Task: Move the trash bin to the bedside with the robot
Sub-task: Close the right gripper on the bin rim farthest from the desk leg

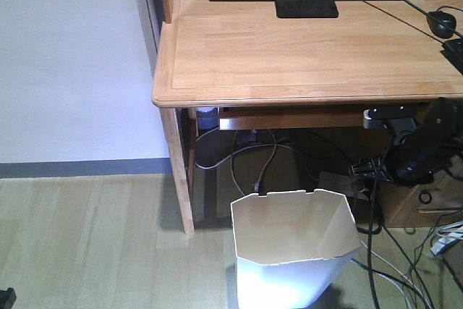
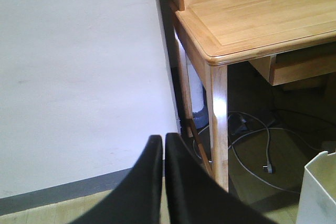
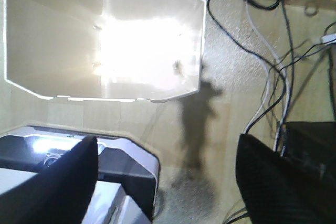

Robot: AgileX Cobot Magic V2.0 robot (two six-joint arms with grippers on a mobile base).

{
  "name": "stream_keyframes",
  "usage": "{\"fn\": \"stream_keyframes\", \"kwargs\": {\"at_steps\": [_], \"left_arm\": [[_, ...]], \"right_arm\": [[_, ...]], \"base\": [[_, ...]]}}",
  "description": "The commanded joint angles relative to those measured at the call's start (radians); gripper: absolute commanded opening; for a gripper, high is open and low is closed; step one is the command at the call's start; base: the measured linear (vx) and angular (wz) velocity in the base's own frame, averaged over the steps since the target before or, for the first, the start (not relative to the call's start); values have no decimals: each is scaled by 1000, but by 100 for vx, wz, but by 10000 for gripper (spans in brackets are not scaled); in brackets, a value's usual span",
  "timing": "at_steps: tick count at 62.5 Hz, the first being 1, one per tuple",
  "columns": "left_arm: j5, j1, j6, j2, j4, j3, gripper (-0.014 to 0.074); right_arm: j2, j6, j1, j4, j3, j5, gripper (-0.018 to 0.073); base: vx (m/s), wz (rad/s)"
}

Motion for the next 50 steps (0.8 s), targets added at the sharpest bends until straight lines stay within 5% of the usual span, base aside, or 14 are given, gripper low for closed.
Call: {"fn": "stream_keyframes", "kwargs": {"at_steps": [1,20,50], "left_arm": [[-69,-1,-5,-20,0,18,-7],[-69,-1,-5,-20,0,18,-7],[-69,-1,-5,-20,0,18,-7]], "right_arm": [[61,-81,-49,71,-72,-36,526],[354,-359,-124,191,-239,-60,526],[782,-416,-122,190,-573,-86,526]], "base": [[0,0],[0,0],[0,0]]}}
